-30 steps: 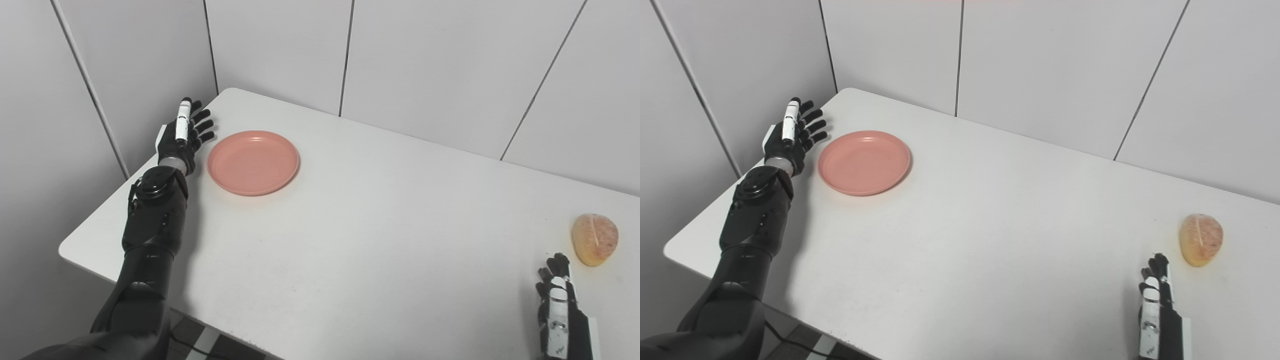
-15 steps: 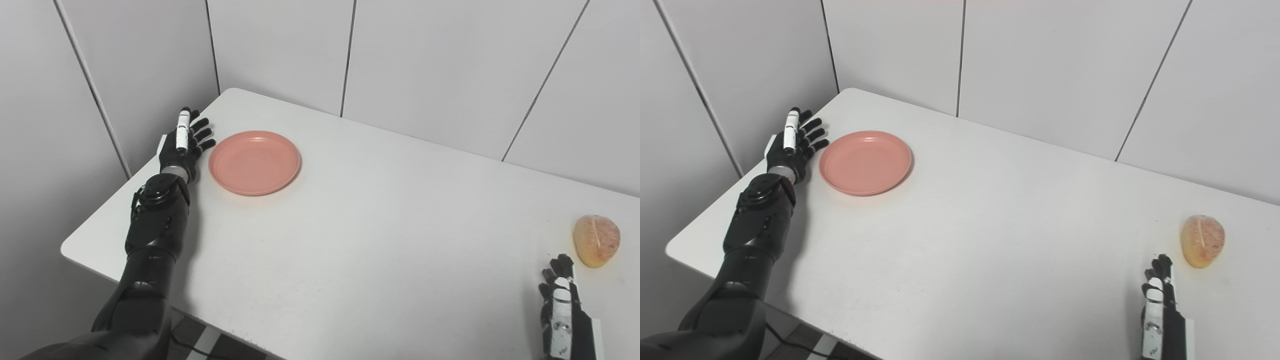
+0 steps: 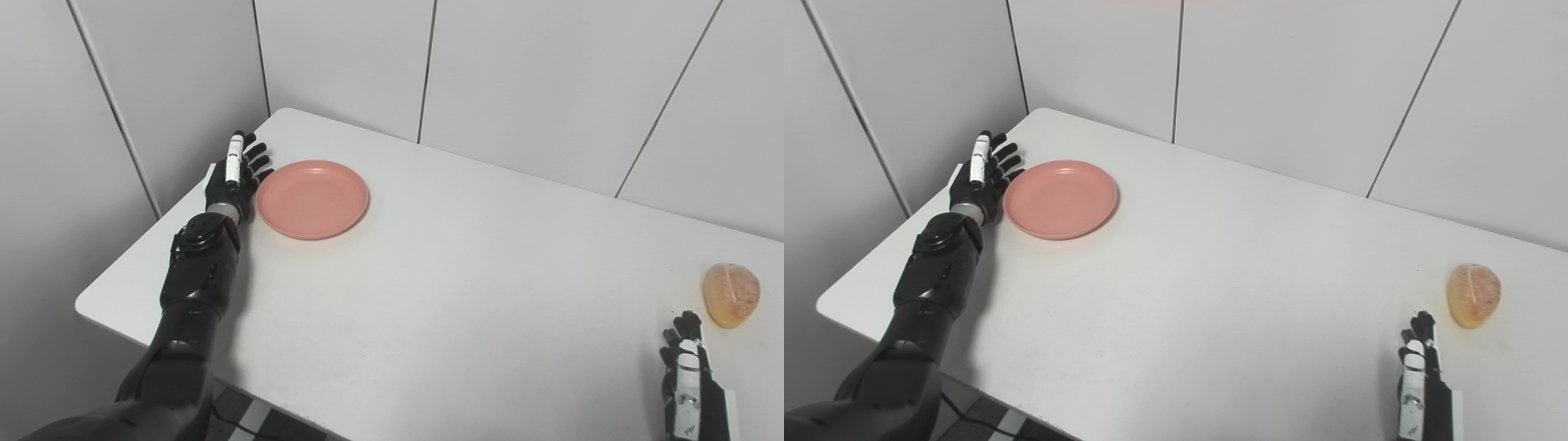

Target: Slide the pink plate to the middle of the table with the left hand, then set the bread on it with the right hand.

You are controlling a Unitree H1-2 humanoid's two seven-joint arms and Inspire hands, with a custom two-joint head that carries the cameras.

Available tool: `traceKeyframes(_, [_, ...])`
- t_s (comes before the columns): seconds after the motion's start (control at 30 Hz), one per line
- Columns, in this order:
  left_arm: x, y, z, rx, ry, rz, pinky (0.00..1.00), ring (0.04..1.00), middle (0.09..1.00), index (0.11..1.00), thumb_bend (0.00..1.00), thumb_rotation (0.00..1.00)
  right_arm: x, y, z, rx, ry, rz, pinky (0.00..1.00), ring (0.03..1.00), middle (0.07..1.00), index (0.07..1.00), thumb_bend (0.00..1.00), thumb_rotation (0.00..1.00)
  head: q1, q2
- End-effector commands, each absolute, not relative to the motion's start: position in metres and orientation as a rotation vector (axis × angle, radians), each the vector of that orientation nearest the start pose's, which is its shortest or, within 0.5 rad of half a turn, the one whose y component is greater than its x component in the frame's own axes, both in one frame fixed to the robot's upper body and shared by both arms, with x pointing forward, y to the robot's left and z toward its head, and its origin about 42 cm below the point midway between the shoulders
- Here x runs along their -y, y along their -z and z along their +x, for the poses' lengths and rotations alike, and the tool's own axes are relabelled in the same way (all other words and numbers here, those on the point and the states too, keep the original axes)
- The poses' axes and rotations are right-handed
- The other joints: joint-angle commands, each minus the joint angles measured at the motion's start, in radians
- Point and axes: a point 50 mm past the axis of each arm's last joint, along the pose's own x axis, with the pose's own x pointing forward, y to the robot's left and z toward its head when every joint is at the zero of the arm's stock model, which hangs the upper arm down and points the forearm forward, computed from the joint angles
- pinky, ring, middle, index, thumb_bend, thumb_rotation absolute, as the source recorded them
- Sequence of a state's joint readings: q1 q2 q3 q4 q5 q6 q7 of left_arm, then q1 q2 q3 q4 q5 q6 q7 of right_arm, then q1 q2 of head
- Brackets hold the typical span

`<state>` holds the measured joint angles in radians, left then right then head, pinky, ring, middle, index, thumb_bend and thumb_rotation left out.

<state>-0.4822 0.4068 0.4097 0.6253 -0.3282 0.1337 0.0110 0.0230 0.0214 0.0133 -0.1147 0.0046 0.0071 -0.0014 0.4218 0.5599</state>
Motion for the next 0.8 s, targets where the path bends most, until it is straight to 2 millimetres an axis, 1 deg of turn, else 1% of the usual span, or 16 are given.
traceKeyframes(0.0, [-0.437, -0.154, 0.419, -0.106, -0.382, -0.189, 0.85, 0.862, 0.873, 0.864, 0.33, 1.00, 0.197, -0.136, 0.282, 0.143, -0.011, 0.039, 1.00, 0.969, 0.970, 0.965, 0.09, 1.00, -0.002, 0.002])
traceKeyframes(0.07, [-0.427, -0.154, 0.421, -0.116, -0.349, -0.195, 0.88, 0.882, 0.884, 0.872, 0.33, 1.00, 0.196, -0.137, 0.282, 0.138, -0.008, 0.039, 1.00, 0.971, 0.971, 0.968, 0.09, 1.00, -0.004, 0.003])
traceKeyframes(0.13, [-0.417, -0.154, 0.424, -0.128, -0.324, -0.186, 0.87, 0.882, 0.874, 0.867, 0.34, 0.98, 0.196, -0.137, 0.282, 0.139, -0.008, 0.042, 1.00, 0.970, 0.970, 0.966, 0.09, 1.00, -0.007, 0.004])
traceKeyframes(0.27, [-0.398, -0.152, 0.428, -0.142, -0.265, -0.160, 0.88, 0.883, 0.878, 0.867, 0.35, 1.00, 0.194, -0.136, 0.282, 0.143, -0.013, 0.044, 1.00, 0.974, 0.974, 0.976, 0.10, 1.00, -0.015, 0.008])
traceKeyframes(0.33, [-0.390, -0.151, 0.430, -0.146, -0.244, -0.154, 0.87, 0.873, 0.872, 0.859, 0.34, 1.00, 0.193, -0.136, 0.282, 0.142, -0.012, 0.043, 1.00, 0.972, 0.971, 0.972, 0.11, 1.00, -0.018, 0.009])
traceKeyframes(0.4, [-0.381, -0.150, 0.432, -0.157, -0.213, -0.166, 0.88, 0.882, 0.883, 0.871, 0.33, 1.00, 0.193, -0.135, 0.282, 0.150, -0.016, 0.036, 1.00, 0.974, 0.972, 0.972, 0.12, 1.00, -0.024, 0.011])
traceKeyframes(0.53, [-0.366, -0.149, 0.435, -0.168, -0.161, -0.163, 0.88, 0.877, 0.882, 0.872, 0.35, 1.00, 0.192, -0.134, 0.283, 0.152, -0.014, 0.034, 0.99, 0.965, 0.964, 0.963, 0.11, 1.00, -0.027, 0.015])
traceKeyframes(0.67, [-0.341, -0.146, 0.436, -0.198, -0.102, -0.126, 0.84, 0.853, 0.864, 0.858, 0.35, 1.00, 0.190, -0.134, 0.283, 0.145, -0.017, 0.041, 1.00, 0.972, 0.969, 0.969, 0.12, 1.00, -0.039, 0.023])
traceKeyframes(0.77, [-0.325, -0.142, 0.435, -0.214, -0.052, -0.129, 0.86, 0.856, 0.864, 0.859, 0.36, 1.00, 0.189, -0.134, 0.282, 0.156, -0.019, 0.035, 0.99, 0.966, 0.965, 0.962, 0.11, 1.00, -0.053, 0.031])
